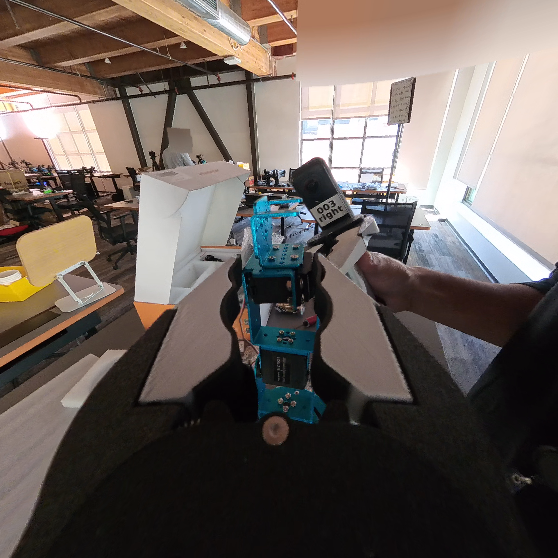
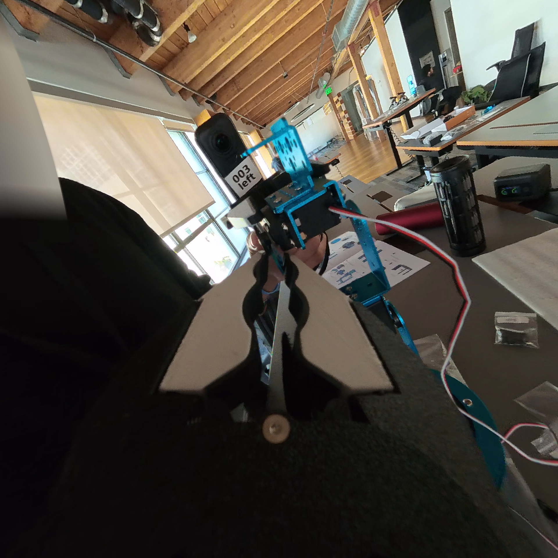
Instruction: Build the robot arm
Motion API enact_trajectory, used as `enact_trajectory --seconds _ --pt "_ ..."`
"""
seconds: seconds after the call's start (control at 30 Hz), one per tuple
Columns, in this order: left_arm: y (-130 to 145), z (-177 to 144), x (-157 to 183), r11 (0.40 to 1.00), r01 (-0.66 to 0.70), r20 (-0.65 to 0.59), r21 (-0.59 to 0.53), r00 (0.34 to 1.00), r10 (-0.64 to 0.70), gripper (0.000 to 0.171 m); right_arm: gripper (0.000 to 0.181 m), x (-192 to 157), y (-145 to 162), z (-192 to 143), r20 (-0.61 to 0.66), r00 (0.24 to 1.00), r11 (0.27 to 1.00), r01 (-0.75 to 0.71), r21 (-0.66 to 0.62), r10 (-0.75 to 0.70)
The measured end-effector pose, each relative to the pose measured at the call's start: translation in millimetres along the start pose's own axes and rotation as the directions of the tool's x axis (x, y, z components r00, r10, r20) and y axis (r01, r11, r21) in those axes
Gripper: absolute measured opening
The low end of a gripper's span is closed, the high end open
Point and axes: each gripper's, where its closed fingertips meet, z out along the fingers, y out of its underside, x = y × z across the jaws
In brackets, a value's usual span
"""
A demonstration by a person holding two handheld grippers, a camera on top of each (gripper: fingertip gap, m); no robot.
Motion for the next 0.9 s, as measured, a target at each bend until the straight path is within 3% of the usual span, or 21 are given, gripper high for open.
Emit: enact_trajectory --seconds 0.2,0.43,0.5,0.53,0.9 --pt "5.5 -0.6 1.1 0.993 0.080 -0.083 -0.084 0.993 -0.087 0.045 0.010 -1.5 0.3 -0.6 -0.007 1.000 1.000 0.016 -0.016 -0.016" --pt "-3.1 -1.0 0.4 0.991 -0.106 -0.020 -0.079 0.994 0.105 0.038 0.011 0.2 -3.1 -1.7 0.036 0.997 0.997 -0.076 0.024 0.075" --pt "-1.0 -0.7 -0.5 0.993 -0.084 -0.019 -0.082 0.996 0.083 0.038 0.010 0.4 -3.3 -2.4 0.031 0.997 0.997 -0.070 0.028 0.069" --pt "-1.4 -1.6 2.3 0.994 -0.079 -0.035 -0.073 0.996 0.076 0.028 0.011 -0.2 -2.5 -1.2 0.035 0.996 0.997 -0.080 0.023 0.079" --pt "-0.4 -6.7 5.4 0.987 0.126 -0.176 -0.102 0.974 -0.143 0.026 0.010 -2.0 -1.0 1.4 0.032 0.998 0.998 -0.056 0.001 0.056"
